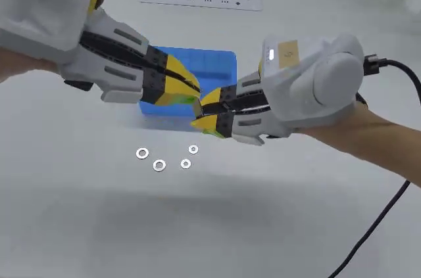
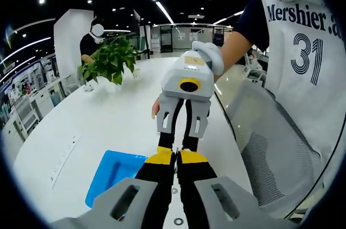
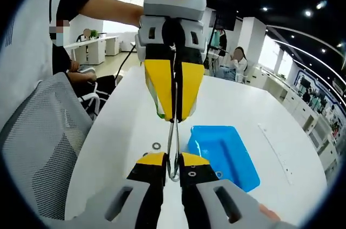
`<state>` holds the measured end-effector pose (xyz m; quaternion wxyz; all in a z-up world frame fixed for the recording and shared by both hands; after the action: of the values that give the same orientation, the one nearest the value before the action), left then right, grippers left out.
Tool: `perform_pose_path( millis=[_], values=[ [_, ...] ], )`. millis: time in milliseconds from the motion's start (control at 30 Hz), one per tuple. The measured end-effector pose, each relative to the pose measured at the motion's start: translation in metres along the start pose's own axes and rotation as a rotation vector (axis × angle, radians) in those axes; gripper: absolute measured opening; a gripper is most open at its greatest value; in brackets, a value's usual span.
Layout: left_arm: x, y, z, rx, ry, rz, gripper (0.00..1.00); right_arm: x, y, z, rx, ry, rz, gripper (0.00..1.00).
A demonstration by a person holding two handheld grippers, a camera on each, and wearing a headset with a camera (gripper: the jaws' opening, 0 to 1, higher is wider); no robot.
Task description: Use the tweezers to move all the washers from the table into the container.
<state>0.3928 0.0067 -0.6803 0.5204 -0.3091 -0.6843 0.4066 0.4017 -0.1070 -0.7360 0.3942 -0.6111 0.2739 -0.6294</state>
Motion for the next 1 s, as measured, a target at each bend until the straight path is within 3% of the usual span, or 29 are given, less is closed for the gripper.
perform_pose_path(
  millis=[267, 467, 733, 1000],
  values=[
    [0.008, -0.017, -0.027, -0.037, -0.023, 0.024, 0.06, 0.008, -0.017, 0.028, 0.043, 0.036, 0.011, 0.11],
    [0.004, -0.017, -0.047, -0.051, -0.031, 0.021, 0.06, 0.007, -0.016, 0.05, 0.051, 0.054, 0.017, 0.11],
    [-0.012, 0.006, -0.068, -0.054, -0.026, -0.001, 0.06, -0.01, 0.005, 0.072, 0.028, 0.045, -0.003, 0.11],
    [-0.026, 0.029, -0.082, -0.037, -0.041, -0.021, 0.06, -0.029, 0.026, 0.089, 0.004, 0.03, -0.023, 0.11]
  ],
)
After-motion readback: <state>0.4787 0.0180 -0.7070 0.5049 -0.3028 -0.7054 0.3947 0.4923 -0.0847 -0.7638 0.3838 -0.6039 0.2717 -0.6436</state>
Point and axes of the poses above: the centre of the closed fingertips' face, and the gripper's own axes: x roughly backward along the fingers, z roughly to its right, y roughly out of its underside, the point moved 8 cm from there along x, roughly backward along the fingers, and after that the axes turned 8 degrees about -y, right-handed, at the moved point
